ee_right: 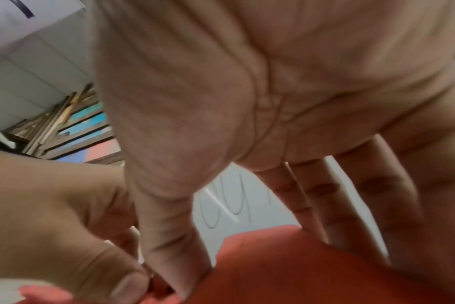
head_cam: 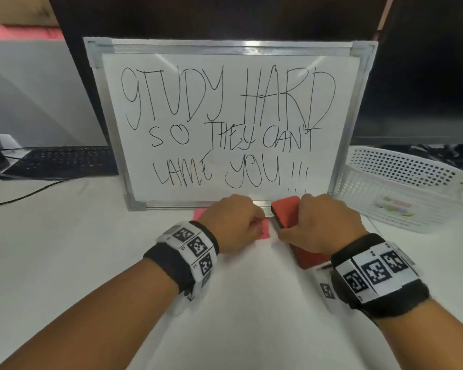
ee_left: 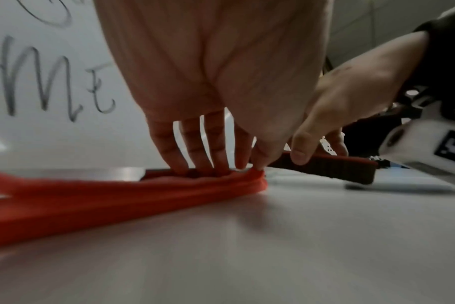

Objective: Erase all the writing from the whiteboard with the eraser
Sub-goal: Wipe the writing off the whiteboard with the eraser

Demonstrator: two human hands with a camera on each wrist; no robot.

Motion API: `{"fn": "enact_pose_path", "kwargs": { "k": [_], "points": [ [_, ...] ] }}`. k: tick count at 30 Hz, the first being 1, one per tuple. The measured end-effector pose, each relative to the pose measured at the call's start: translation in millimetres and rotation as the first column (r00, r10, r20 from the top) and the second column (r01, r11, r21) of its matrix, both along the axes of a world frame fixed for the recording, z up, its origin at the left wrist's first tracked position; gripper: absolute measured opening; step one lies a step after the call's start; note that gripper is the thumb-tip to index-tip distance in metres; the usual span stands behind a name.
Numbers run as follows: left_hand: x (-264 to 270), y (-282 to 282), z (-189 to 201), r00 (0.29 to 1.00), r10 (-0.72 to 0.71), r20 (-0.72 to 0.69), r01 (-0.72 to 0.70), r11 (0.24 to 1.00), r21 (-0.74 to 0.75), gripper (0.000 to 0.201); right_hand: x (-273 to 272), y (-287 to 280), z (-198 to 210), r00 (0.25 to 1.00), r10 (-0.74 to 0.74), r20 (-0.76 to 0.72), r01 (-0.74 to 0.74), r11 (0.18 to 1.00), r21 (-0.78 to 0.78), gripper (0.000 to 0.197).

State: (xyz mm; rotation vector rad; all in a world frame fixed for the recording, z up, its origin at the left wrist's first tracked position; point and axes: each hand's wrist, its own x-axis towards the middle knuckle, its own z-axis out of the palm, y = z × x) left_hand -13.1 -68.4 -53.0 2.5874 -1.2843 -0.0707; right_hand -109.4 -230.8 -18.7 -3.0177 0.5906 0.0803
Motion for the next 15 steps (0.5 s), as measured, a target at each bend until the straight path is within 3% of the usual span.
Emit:
{"fn": "enact_pose_path", "kwargs": {
  "k": [4, 9, 15],
  "points": [
    [-4.7, -21.6, -2.8, 1.000, -0.025, 0.014, 0.025, 0.998, 0.051, 0.013, 3.1, -21.8, 2.3, 0.994, -0.088, -0.060, 0.090, 0.996, 0.026, 0.052],
    [-1.1, -32.4, -4.9, 0.998, 0.028, 0.062, -0.030, 0.999, 0.031, 0.031, 8.1, -31.0, 0.9, 0.994, -0.097, -0.059, 0.102, 0.992, 0.076, 0.049],
    [3.5, -29.9, -1.6, 0.996, 0.082, 0.044, -0.085, 0.995, 0.057, 0.024, 19.2, -26.8, -0.4, 0.996, -0.085, -0.029, 0.088, 0.991, 0.100, 0.045]
  ]
}}
